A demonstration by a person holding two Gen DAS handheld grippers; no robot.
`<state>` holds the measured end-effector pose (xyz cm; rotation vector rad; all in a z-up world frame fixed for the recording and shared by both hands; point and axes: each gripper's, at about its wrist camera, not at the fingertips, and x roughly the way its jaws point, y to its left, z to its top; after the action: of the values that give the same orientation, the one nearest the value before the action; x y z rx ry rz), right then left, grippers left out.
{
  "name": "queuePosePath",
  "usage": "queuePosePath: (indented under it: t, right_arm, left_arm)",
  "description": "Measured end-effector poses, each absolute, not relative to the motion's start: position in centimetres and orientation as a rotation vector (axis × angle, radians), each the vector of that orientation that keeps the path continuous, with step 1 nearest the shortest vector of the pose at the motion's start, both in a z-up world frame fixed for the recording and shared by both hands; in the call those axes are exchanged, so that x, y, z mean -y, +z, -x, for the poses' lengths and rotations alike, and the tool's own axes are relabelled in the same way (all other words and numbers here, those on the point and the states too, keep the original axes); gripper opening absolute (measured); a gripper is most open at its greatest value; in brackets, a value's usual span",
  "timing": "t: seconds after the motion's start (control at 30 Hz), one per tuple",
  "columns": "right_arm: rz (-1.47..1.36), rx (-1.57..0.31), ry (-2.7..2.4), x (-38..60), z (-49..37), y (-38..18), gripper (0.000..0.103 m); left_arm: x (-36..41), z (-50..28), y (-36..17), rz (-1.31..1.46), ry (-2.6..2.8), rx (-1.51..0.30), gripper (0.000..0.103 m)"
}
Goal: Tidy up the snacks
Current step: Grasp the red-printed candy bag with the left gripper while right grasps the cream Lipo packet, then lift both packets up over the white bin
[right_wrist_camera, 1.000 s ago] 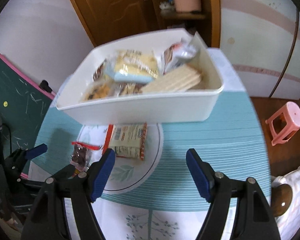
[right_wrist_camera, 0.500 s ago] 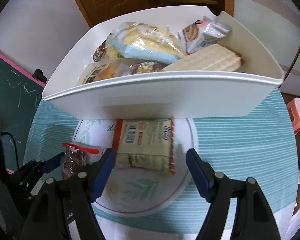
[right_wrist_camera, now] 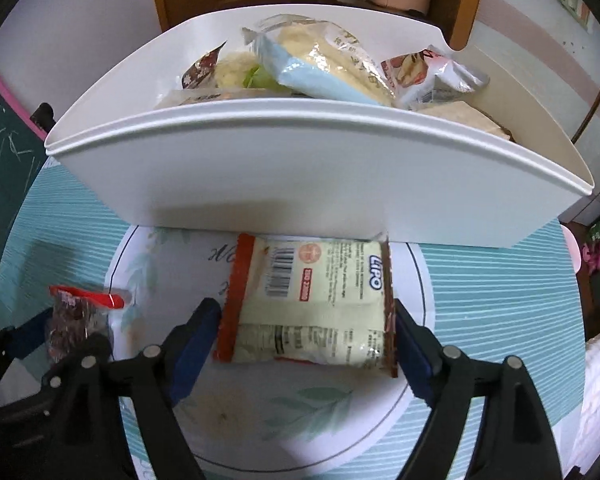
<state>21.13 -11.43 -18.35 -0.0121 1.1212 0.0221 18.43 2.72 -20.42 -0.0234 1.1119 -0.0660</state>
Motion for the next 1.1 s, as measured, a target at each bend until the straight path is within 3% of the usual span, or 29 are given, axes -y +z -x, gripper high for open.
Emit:
queuePosePath:
  t: [0.07, 0.1, 0.2, 0.67, 1.1]
  right_arm:
    - [0.017, -1.120, 0.027, 11.4, -21.2, -18.1, 0.073]
    - [0.013, -1.121, 0.030, 11.4, -21.2, -18.0, 0.063]
    - [0.009, -1.134, 0.039, 11.3, -21.4, -17.9, 0.054]
    - [-0.039, -1.030, 0.075, 13.8, -15.6, -12.1, 0.053]
    - [-0.080, -0.757, 0.081, 17.1, -14.2, 0.8, 0.053]
  left_arm:
    - [-2.9, -18.3, -20.3, 0.024, -0.070, -1.115, 0.051]
    - [-3.0, -18.2, -20.3, 0.024, -0.074, -1.116, 0.045]
    - [-3.1, -18.0, -19.9, 0.018, -0.068, -1.118, 0.045]
    - [-2.7, -16.0, -14.2, 0.020, -0.092, -1.032, 0.044]
    - [0.6, -17.7, 0.9, -0.035, -0.179, -0.793, 0.044]
